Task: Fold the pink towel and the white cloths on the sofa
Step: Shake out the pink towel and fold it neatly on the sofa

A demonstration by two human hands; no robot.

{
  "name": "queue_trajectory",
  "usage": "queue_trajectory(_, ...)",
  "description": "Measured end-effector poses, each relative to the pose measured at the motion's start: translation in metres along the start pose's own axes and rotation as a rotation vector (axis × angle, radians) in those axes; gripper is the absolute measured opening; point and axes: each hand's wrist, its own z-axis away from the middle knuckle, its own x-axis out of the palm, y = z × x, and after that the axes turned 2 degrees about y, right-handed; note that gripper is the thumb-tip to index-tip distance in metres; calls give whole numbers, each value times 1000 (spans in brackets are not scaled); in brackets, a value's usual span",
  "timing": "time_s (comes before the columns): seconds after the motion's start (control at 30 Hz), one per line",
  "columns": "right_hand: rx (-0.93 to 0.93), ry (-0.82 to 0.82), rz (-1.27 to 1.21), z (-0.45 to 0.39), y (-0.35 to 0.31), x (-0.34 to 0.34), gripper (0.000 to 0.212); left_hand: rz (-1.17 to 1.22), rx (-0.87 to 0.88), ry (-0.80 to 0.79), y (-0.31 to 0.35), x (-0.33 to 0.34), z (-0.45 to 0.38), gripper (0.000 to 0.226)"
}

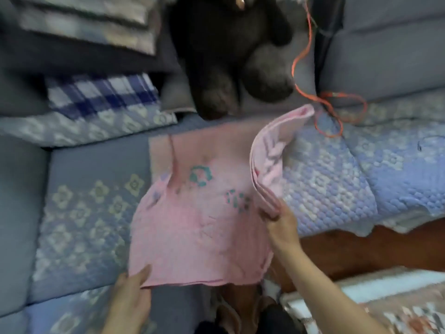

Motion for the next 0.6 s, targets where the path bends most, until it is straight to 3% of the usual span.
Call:
queue_trajectory(0.07, -118, 9, 92, 17, -24, 23, 27, 95, 91, -56, 15, 13, 35, 40)
queue_trajectory(0.23, -282, -102, 113, 84, -76, 72, 23, 40, 238, -233, 24, 64, 90, 19)
queue_trajectory(0.33, -285, -199, 79, 119, -82, 88, 13, -25, 221, -217, 22, 71, 99, 10)
queue_trajectory(0.43, -260, -256, 119, 125, -75, 89, 34, -2, 177, -212, 19, 64, 96, 14)
queue_trajectory(0.53, -319, -296, 193, 120, -63, 84, 9, -21, 168, -177, 17, 61, 97, 19)
queue_trajectory(0.6, -378, -254, 204, 120, -57, 81, 27, -31, 162, -133, 18, 63, 98, 21)
